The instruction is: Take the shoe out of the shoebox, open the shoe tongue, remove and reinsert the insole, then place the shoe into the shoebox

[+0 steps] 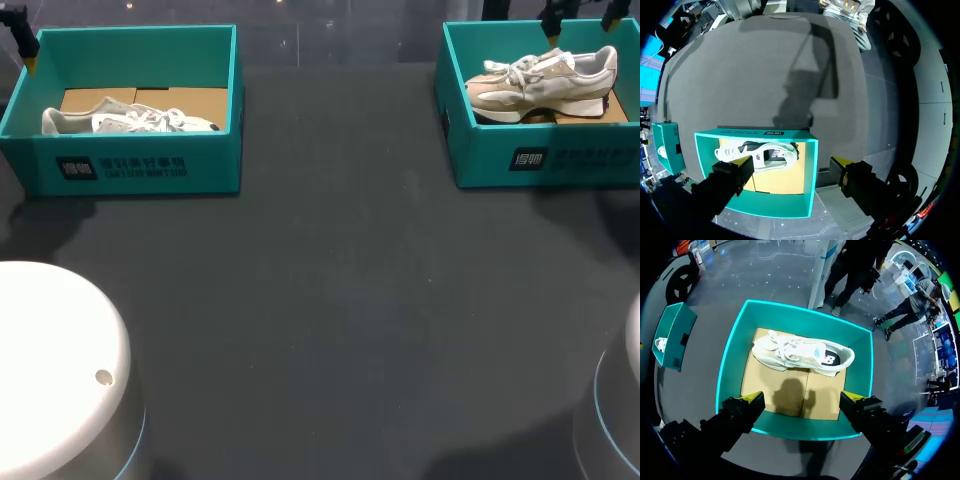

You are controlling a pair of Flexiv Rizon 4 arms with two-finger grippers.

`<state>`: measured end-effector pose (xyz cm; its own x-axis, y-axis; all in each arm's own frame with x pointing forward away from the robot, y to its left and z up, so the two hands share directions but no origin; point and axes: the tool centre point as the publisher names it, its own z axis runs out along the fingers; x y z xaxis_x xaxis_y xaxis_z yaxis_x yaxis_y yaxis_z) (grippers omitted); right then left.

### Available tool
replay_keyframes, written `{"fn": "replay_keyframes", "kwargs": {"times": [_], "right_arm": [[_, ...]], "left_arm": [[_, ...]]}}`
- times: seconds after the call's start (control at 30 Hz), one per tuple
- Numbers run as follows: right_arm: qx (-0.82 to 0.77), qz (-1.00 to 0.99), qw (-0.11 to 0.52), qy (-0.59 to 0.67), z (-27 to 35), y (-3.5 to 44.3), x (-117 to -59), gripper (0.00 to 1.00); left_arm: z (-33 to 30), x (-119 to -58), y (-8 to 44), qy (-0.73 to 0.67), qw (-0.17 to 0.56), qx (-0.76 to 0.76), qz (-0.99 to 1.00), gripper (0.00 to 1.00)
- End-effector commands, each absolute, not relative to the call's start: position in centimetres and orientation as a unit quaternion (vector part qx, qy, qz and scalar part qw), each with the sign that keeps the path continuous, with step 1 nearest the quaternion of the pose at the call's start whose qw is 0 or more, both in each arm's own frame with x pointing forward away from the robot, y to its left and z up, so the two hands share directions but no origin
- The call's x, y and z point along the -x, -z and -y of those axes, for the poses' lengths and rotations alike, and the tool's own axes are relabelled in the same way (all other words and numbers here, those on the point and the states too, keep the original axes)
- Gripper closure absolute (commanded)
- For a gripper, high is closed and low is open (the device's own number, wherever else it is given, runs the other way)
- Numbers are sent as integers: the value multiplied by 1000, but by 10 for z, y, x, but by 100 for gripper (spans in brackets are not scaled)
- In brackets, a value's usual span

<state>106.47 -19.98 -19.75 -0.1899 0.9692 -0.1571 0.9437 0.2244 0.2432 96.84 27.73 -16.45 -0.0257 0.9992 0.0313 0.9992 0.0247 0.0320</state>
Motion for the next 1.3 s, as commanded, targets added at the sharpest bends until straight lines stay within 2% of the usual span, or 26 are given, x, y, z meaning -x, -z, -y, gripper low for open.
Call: {"fn": "replay_keyframes", "kwargs": {"times": [0.03,0.5,0.97,1.3], "right_arm": [[-626,-769,129,-34,211,206,-1088,0],[-683,-722,111,-3,273,211,-1129,0],[-683,-722,111,-3,273,211,-1129,0],[-694,-714,88,-10,301,233,-1154,0]], "left_arm": [[-278,-967,164,24,0,698,716,0],[-278,-967,164,24,0,698,716,0],[-278,-967,164,24,0,698,716,0],[-278,-967,164,24,0,698,716,0]]}}
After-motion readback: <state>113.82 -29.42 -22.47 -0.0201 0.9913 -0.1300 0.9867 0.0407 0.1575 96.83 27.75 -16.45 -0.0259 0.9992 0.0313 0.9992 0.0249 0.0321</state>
